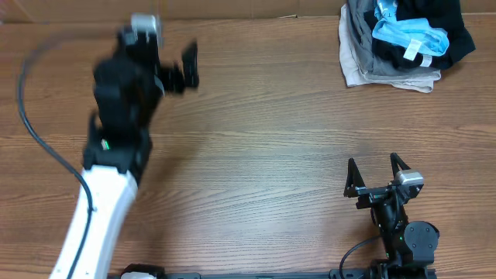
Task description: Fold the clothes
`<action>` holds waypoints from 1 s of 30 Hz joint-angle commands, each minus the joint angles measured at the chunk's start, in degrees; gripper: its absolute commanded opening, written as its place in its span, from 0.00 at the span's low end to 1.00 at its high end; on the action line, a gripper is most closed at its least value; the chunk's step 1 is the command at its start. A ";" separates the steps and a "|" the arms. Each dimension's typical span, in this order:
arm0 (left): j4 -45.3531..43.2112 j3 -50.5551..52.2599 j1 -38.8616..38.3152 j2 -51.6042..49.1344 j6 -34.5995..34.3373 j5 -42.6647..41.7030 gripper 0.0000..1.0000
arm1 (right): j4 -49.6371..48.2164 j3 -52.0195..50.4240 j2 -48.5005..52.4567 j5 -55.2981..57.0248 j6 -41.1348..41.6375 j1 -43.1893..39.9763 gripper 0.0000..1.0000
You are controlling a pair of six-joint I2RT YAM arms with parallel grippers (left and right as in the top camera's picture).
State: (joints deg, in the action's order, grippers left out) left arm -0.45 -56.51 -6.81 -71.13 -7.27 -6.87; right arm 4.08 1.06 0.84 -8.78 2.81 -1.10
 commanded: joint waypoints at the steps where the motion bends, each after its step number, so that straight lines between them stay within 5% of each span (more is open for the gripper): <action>1: -4.55 13.05 0.92 8.22 -1.75 0.07 1.00 | -0.31 -0.61 -0.68 -0.07 0.26 -0.15 1.00; 9: -14.64 37.53 2.47 28.59 -1.77 4.33 1.00 | -0.31 -0.61 -0.68 -0.07 0.24 -0.15 1.00; 22: -14.38 55.39 5.29 56.72 -1.57 4.35 1.00 | -0.31 -0.61 -0.68 -0.07 0.26 -0.15 1.00; 30: -2.19 56.24 6.16 65.11 -1.51 4.55 1.00 | -0.28 -0.61 -0.68 -0.07 0.26 -0.15 1.00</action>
State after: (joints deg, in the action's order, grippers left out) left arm -4.97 -0.67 -1.50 -8.82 -8.67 -3.14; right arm 4.08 1.06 0.80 -8.78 2.83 -1.08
